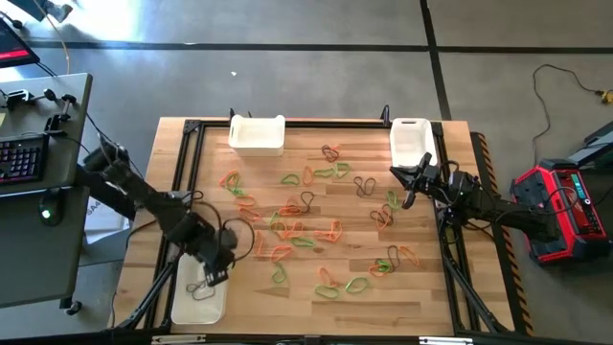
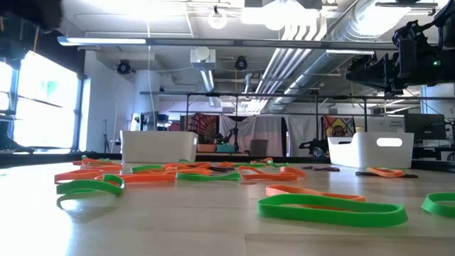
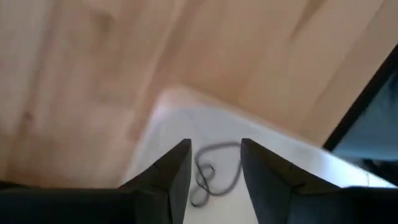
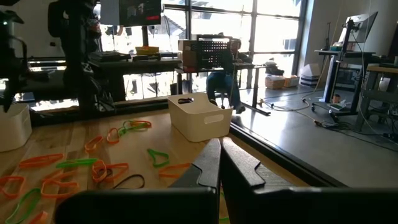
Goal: Sort rubber bands into baskets
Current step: Put the green rubber band into the top left white bin
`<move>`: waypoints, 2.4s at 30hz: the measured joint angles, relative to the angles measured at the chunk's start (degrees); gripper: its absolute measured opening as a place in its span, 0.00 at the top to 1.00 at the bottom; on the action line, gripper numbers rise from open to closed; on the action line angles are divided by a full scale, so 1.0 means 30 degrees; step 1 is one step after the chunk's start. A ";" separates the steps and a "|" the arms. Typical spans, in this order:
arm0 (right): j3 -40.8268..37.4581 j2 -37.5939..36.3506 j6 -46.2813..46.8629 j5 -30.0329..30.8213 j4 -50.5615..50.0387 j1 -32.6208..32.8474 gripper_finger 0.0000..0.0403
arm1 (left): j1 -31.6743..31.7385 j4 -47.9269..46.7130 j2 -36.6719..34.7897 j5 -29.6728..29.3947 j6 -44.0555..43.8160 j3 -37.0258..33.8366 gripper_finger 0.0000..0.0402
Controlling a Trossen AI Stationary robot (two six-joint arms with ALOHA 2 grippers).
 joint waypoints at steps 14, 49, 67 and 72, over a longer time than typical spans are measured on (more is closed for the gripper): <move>0.0000 -0.0003 0.0004 -0.0001 -0.0003 0.0003 1.00 | 1.0167 -0.1125 -0.0719 -0.1830 0.9306 0.0049 0.69; 0.0006 -0.0003 -0.0002 0.0000 0.0000 0.0005 1.00 | 2.1062 0.0354 0.7438 -0.2112 2.6142 -0.0177 0.68; 0.0001 -0.0003 0.0004 -0.0004 -0.0006 0.0000 1.00 | 2.1127 0.0718 0.7463 -0.2521 2.7888 -0.0607 0.98; 0.0002 -0.0003 0.0004 0.0001 -0.0005 0.0001 1.00 | 2.1142 0.0473 0.6161 -0.2539 2.7386 -0.0089 0.99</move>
